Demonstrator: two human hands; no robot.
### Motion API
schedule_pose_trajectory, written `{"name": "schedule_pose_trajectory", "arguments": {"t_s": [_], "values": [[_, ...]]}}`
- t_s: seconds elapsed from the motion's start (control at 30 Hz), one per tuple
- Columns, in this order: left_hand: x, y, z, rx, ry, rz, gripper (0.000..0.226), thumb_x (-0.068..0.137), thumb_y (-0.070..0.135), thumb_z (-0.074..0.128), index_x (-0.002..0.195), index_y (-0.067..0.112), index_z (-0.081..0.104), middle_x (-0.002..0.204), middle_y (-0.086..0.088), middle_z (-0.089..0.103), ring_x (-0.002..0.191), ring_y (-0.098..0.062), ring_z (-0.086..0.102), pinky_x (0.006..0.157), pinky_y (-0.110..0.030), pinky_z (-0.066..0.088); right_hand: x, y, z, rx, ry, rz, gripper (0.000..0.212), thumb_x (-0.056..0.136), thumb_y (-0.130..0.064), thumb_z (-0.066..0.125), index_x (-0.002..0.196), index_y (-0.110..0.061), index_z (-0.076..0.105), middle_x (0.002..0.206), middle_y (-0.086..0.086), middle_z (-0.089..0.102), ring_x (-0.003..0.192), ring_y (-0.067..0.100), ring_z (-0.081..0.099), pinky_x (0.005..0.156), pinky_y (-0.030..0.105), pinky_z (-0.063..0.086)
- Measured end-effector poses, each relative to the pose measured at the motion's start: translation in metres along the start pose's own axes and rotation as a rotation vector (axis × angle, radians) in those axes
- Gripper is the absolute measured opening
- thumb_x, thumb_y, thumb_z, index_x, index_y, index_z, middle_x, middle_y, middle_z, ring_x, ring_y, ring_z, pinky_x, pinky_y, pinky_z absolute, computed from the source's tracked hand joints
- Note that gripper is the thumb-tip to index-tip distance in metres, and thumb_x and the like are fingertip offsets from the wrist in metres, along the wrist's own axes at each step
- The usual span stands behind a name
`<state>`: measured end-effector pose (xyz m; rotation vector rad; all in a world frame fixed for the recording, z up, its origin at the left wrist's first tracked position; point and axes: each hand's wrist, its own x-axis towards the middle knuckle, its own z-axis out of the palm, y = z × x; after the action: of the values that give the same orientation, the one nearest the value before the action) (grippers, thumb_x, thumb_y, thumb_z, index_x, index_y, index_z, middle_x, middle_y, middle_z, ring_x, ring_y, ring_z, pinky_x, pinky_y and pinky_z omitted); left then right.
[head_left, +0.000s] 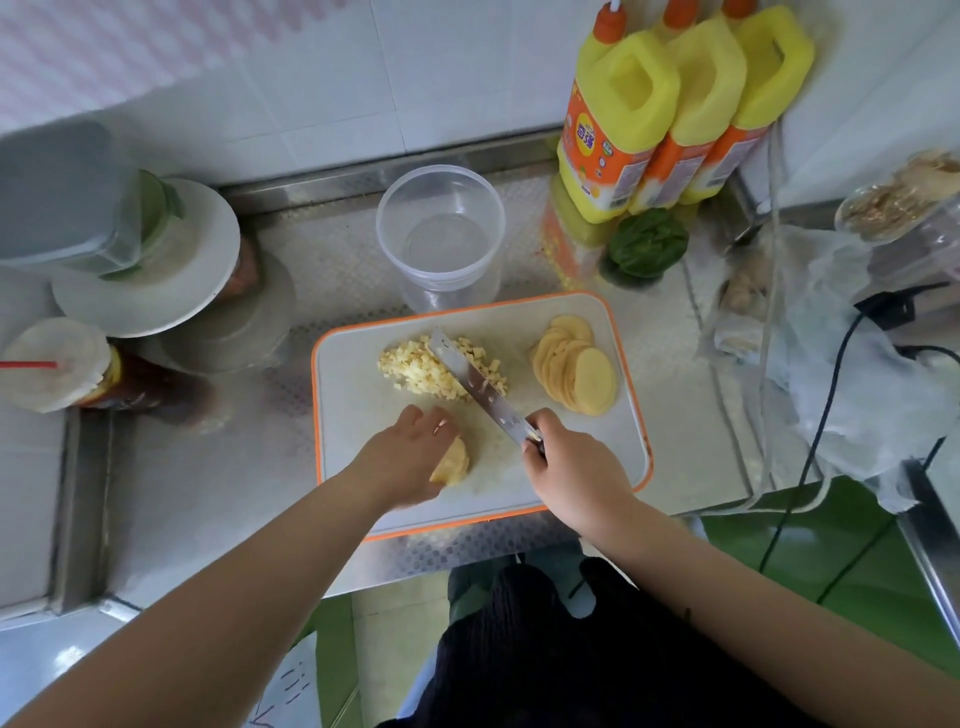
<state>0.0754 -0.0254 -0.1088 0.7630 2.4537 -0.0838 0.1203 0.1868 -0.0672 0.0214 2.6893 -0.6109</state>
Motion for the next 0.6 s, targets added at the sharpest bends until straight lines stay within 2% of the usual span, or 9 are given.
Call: {"name": "schedule_pose_trajectory", "arguments": {"t_s": [0.13,0.27,0.37,0.43,0.5,0.6], "values": [[-0.005,0.011,0.008,-0.146,0.053,-0.194,0.071,0.088,0.044,0.066,0.144,0.014,0.035,0.144,-0.005,0.032,0.123,-0.028,0.036,0.089,-0.037,0.052,0.008,0.002,-0.003,-0.002,-0.018,-0.005,0.021,0.100,-0.030,0.038,0.117,-0.020,0.045,0.069,-0.001,0.056,0.062,0.025,0.053,0.050,0.031,0.033],[-0.007,0.035,0.017,-0.322,0.105,-0.508,0.070,0.088,0.047,0.065,0.142,0.015,0.032,0.137,-0.007,0.032,0.117,-0.029,0.039,0.086,-0.035,0.048,0.015,0.003,-0.003,-0.043,-0.036,-0.049,0.021,0.099,-0.030,0.039,0.114,-0.018,0.049,0.074,0.001,0.058,0.069,0.026,0.058,0.051,0.031,0.034],[-0.004,0.057,0.019,-0.502,0.182,-0.705,0.068,0.089,0.043,0.064,0.140,0.010,0.033,0.133,-0.009,0.033,0.114,-0.031,0.038,0.088,-0.036,0.044,0.019,0.001,-0.001,-0.151,-0.027,-0.118,0.023,0.099,-0.033,0.039,0.105,-0.014,0.051,0.063,-0.005,0.043,0.064,0.025,0.050,0.045,0.030,0.024],[-0.003,0.064,0.021,-0.609,0.258,-0.764,0.065,0.090,0.041,0.063,0.140,0.011,0.033,0.133,-0.009,0.032,0.115,-0.031,0.035,0.091,-0.037,0.042,0.022,-0.002,0.002,-0.200,-0.044,-0.141,0.025,0.100,-0.034,0.038,0.101,-0.013,0.052,0.060,-0.006,0.034,0.063,0.023,0.045,0.044,0.029,0.019],[-0.005,0.066,0.024,-0.659,0.304,-0.771,0.067,0.091,0.045,0.062,0.141,0.013,0.032,0.135,-0.007,0.031,0.118,-0.030,0.034,0.093,-0.038,0.042,0.025,-0.004,0.005,-0.230,-0.059,-0.161,0.028,0.101,-0.037,0.037,0.100,-0.013,0.053,0.060,-0.006,0.033,0.063,0.022,0.045,0.046,0.030,0.022],[-0.012,0.061,0.037,-0.535,0.360,-0.717,0.079,0.086,0.059,0.060,0.143,0.014,0.030,0.143,-0.006,0.030,0.126,-0.028,0.034,0.096,-0.040,0.045,0.026,-0.008,0.005,-0.266,-0.067,-0.196,0.031,0.102,-0.039,0.036,0.096,-0.014,0.054,0.060,-0.006,0.032,0.063,0.022,0.043,0.046,0.030,0.021]]}}
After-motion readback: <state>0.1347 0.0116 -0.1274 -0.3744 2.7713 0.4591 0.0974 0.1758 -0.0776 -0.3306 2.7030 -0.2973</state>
